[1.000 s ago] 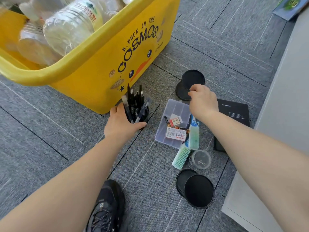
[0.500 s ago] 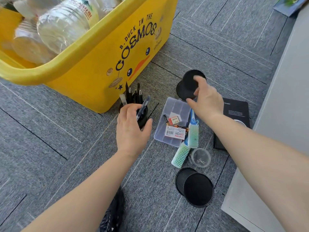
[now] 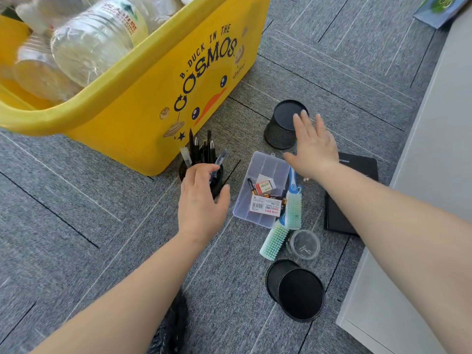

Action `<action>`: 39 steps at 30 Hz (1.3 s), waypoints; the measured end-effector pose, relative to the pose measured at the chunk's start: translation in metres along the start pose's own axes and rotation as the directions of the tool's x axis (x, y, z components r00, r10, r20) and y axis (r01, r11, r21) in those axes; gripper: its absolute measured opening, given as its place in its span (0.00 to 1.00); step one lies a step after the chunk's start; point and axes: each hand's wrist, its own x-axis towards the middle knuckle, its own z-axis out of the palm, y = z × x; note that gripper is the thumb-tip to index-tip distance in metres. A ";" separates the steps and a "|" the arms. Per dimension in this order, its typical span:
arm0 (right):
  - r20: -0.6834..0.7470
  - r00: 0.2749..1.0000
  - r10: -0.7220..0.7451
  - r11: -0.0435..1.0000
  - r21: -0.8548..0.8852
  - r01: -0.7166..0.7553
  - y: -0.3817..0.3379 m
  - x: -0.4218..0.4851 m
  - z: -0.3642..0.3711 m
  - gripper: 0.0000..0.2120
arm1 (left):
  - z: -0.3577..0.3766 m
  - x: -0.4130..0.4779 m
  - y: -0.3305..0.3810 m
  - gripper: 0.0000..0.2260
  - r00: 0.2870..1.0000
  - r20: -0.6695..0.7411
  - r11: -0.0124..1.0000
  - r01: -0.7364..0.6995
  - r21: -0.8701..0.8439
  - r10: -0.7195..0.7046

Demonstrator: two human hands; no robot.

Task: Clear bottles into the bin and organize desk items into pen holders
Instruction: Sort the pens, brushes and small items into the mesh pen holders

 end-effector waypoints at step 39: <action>-0.020 0.984 0.179 0.680 0.725 -0.109 0.000 -0.074 0.051 0.36 | 0.041 0.047 0.058 0.21 0.851 0.504 0.960 0.243 -0.138 -0.143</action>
